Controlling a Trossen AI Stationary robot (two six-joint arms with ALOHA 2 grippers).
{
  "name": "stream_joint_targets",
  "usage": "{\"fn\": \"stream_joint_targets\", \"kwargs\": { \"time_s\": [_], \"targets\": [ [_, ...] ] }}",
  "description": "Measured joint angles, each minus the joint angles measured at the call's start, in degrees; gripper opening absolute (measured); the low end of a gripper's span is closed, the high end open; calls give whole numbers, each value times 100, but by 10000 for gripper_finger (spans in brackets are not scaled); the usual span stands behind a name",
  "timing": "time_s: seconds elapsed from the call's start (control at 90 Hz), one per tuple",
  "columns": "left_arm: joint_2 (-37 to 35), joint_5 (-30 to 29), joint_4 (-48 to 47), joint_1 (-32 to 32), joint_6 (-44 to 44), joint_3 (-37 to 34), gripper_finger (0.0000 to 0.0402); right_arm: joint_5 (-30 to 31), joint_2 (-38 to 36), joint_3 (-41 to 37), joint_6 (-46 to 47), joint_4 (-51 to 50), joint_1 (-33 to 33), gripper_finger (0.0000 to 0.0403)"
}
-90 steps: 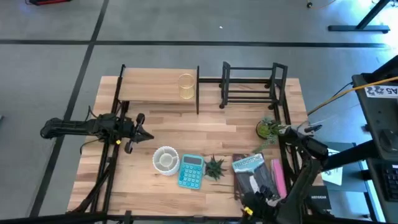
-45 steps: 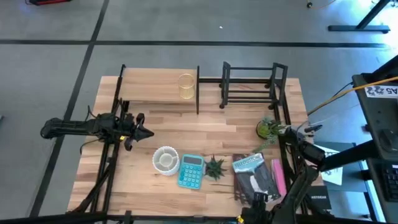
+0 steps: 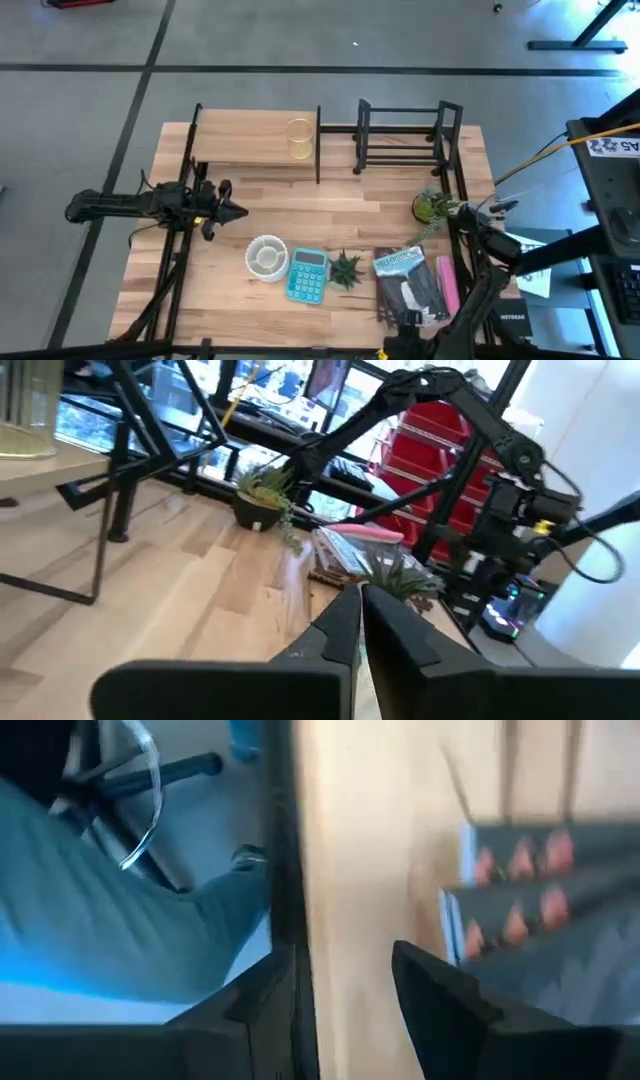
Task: Stock shelves
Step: Put the blue book on the bookshelf
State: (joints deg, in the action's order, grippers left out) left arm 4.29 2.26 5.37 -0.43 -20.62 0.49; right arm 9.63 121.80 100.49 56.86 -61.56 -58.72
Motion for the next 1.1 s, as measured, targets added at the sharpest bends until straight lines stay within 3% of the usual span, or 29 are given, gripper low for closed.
{"fn": "stream_joint_targets", "kwargs": {
  "time_s": [0.344, 0.467, 0.822, 1.1],
  "targets": [
    [-2, -26, 2, 0, 2, 0, 0, 122, 2, 157, -1796, -678, -77, 248],
    [-2, -28, -16, 0, 1, 0, 0, 292, 2, 127, -1953, -1170, -269, 261],
    [0, -30, -32, -1, 0, 0, 0, 1152, 557, -117, -1720, -1449, -835, 246],
    [0, -170, -25, 0, -602, 0, 0, 1792, 817, -114, 113, -1834, -831, 188]
  ]
}}
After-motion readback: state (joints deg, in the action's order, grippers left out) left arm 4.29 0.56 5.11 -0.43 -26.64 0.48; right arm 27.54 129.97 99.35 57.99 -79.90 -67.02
